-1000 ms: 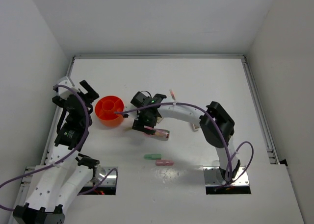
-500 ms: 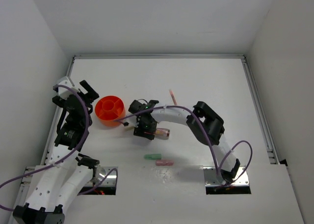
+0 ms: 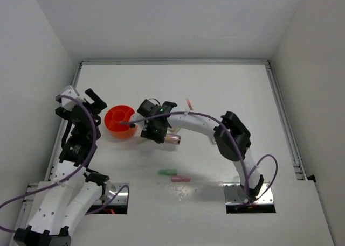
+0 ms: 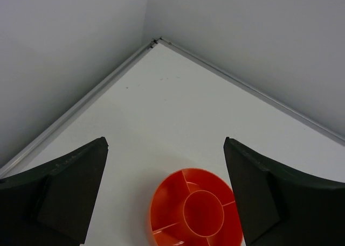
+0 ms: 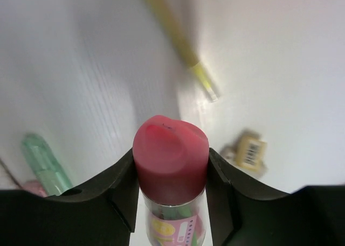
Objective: Sort the stationery into containers
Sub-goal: Pick up the stationery from the center of the board, then place the stationery in the storage box.
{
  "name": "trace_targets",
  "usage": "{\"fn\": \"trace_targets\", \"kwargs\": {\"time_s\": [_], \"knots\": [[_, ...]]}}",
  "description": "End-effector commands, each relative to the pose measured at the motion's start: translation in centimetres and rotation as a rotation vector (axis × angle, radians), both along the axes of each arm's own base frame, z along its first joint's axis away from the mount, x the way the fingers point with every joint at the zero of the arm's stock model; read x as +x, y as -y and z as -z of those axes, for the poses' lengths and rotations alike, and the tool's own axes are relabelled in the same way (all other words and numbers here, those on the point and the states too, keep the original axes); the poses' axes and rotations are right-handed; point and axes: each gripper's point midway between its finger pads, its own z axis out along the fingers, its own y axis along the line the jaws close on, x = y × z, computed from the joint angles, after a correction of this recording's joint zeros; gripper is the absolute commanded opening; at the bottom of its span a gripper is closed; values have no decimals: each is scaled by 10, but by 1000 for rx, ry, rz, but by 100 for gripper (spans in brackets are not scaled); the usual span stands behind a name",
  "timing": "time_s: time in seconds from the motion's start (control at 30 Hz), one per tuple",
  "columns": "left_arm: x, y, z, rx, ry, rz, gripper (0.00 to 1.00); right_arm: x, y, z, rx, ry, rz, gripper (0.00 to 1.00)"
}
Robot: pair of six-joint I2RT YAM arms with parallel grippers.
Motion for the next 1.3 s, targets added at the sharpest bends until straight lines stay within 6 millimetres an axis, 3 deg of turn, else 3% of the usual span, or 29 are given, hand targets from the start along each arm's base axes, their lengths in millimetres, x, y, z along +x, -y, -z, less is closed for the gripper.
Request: {"fn": "trace_targets", "kwargs": {"time_s": [0.0,0.1,0.2,0.23,0.27,0.37,0.47,0.57,0.6,0.63,0.73,0.97,1.07,1.1,1.13,1.17,1.27], "knots": [[-21,-22,-18,-37,88,-136,94,30,-48,-148,413,207,39,0],[-46,-47,-13,-88,139,-311,91,39,-63,-199,661,312,64,0],[-61,-54,-16,-114,194,-347,91,35,-83,-218,835,324,37,0],[-63,-55,-15,-118,205,-356,90,34,-90,-211,835,296,18,0],[-63,-55,-15,-118,205,-356,90,38,-102,-228,875,300,10,0],[-63,-55,-15,-118,205,-356,90,51,-128,-225,903,293,1,0],[-60,-55,-14,-103,182,-356,90,72,-140,-228,923,353,-15,0],[-58,-52,-16,-100,184,-332,90,76,-155,-233,948,353,-45,0],[-58,-52,-16,-100,184,-332,90,80,-160,-222,935,344,-43,0],[-58,-52,-16,-100,184,-332,90,83,-168,-235,966,356,-56,0],[-58,-52,-16,-100,184,-332,90,90,-181,-239,980,325,-73,0],[-56,-51,-15,-93,178,-319,90,96,-192,-266,1119,280,-147,0],[-54,-48,-17,-97,186,-299,90,97,-197,-257,1179,200,-179,0],[-53,-47,-17,-98,186,-290,90,88,-200,-261,1224,159,-253,0],[-53,-47,-17,-98,186,-290,90,84,-204,-252,1236,106,-263,0],[-52,-45,-21,-101,194,-279,90,90,-201,-250,1271,73,-272,0],[-50,-42,-21,-94,188,-257,90,82,-202,-259,1349,56,-362,0]]}}
